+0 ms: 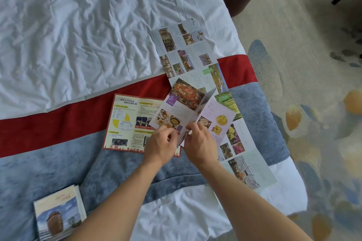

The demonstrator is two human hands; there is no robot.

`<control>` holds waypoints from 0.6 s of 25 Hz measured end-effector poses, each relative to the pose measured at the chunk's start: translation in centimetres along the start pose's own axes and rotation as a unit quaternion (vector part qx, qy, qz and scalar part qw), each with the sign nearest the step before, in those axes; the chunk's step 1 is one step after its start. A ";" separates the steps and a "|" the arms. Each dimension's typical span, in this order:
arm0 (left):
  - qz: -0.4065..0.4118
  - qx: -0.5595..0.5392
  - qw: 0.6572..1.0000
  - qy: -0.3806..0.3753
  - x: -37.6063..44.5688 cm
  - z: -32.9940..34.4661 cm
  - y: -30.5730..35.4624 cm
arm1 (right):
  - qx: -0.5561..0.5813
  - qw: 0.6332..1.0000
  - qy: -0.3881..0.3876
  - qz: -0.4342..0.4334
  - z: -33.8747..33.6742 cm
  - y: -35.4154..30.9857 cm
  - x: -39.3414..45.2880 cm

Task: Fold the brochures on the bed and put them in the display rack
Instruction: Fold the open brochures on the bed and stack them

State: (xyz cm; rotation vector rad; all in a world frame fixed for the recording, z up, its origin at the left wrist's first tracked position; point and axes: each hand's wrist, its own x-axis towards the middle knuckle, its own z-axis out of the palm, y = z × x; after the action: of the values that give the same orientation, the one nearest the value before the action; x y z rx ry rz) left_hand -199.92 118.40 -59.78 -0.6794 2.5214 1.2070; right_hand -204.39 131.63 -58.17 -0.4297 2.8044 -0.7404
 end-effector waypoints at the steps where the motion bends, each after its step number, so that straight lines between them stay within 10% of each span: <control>1: -0.022 0.008 1.000 0.014 0.3 0.1 -0.4 | -0.009 1.000 -0.008 0.004 0.0 0.2 0.0; 15: -0.149 0.041 0.988 0.031 6.1 0.9 -2.3 | -0.038 0.999 0.003 -0.013 -0.4 1.6 -0.1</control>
State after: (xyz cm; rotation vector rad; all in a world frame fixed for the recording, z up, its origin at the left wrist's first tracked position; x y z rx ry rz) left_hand -203.90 116.07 -64.47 -1.0419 2.3918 0.9864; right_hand -204.71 133.15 -58.62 -0.4790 2.8448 -0.6429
